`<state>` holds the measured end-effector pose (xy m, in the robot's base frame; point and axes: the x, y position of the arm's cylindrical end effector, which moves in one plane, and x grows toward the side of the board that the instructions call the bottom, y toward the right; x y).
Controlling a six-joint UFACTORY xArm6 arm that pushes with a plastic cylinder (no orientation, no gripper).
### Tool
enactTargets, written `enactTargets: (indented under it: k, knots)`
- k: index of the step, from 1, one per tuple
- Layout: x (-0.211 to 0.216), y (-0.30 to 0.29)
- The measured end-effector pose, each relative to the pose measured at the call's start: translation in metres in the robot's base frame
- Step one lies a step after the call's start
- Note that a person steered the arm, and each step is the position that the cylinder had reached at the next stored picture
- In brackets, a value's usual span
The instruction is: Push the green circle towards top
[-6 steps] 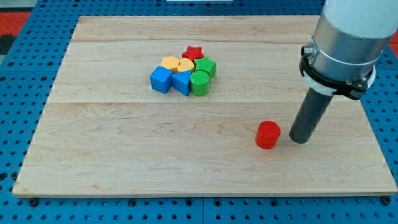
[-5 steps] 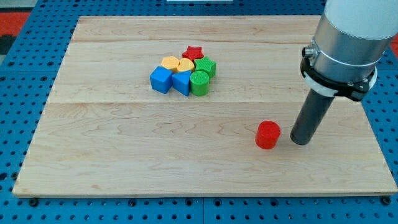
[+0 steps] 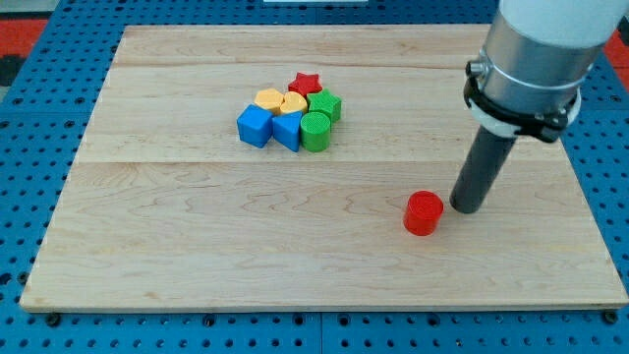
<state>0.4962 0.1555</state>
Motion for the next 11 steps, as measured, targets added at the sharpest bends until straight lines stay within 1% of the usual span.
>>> enactTargets:
  k: [2, 4, 6, 7, 11]
  knots:
    - [-0.066, -0.114]
    - [-0.041, -0.151]
    - [-0.092, -0.153]
    - [-0.093, -0.153]
    - [-0.177, -0.122]
